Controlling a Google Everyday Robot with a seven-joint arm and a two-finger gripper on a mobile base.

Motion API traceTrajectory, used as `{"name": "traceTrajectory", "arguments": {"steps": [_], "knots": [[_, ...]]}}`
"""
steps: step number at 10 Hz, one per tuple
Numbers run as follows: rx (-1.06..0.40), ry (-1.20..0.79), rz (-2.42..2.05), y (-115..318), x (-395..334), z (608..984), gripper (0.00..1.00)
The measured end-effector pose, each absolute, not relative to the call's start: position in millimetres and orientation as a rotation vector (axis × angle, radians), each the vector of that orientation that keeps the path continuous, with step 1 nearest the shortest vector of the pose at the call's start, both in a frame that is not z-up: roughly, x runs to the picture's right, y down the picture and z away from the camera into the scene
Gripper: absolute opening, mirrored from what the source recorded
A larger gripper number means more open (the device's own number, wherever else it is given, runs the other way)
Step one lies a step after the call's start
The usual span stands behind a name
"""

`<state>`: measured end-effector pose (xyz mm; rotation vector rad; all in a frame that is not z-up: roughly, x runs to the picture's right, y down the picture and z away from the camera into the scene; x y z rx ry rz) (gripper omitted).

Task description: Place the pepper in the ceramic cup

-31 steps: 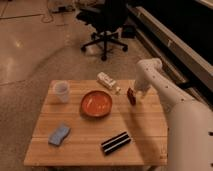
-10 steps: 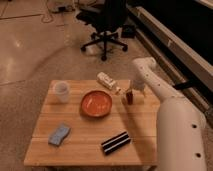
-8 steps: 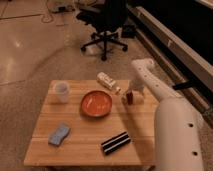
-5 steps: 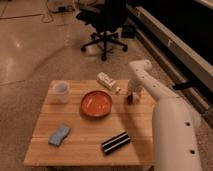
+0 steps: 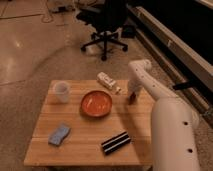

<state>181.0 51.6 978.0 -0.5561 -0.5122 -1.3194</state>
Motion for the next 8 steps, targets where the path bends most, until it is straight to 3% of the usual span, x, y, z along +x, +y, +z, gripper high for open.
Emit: {"name": "traceTrajectory", "arguments": {"steps": [8], "knots": [[-0.537,-0.533,-1.339,16.2,180.6,945.5,0.29]]}}
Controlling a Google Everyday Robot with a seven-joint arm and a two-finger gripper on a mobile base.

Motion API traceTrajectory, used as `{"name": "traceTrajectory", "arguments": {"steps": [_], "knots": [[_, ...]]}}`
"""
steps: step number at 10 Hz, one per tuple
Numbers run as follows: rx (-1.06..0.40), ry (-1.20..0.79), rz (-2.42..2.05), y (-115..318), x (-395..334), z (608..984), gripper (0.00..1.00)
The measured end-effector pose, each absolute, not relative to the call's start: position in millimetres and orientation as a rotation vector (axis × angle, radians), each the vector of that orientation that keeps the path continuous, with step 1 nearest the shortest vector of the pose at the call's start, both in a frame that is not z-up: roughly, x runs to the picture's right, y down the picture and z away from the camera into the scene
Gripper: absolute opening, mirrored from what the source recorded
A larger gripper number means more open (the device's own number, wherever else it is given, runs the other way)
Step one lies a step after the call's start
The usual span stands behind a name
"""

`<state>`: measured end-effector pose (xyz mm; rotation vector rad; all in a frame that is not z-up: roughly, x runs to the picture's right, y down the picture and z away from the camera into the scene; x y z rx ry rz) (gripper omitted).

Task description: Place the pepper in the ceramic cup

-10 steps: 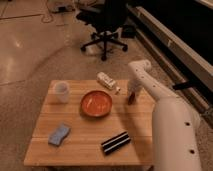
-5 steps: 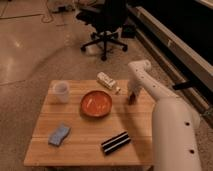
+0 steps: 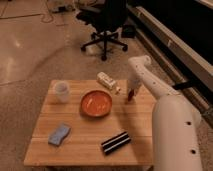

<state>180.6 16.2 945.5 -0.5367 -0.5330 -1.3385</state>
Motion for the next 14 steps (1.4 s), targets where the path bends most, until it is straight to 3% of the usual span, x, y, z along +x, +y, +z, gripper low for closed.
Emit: {"name": "traceTrajectory", "arguments": {"steps": [3,14], "knots": [[-0.522,-0.522,-1.332,-0.8,177.9,905.4,0.29],[-0.469,-0.551,-1.434,-15.5,126.3,865.9,0.29]]}}
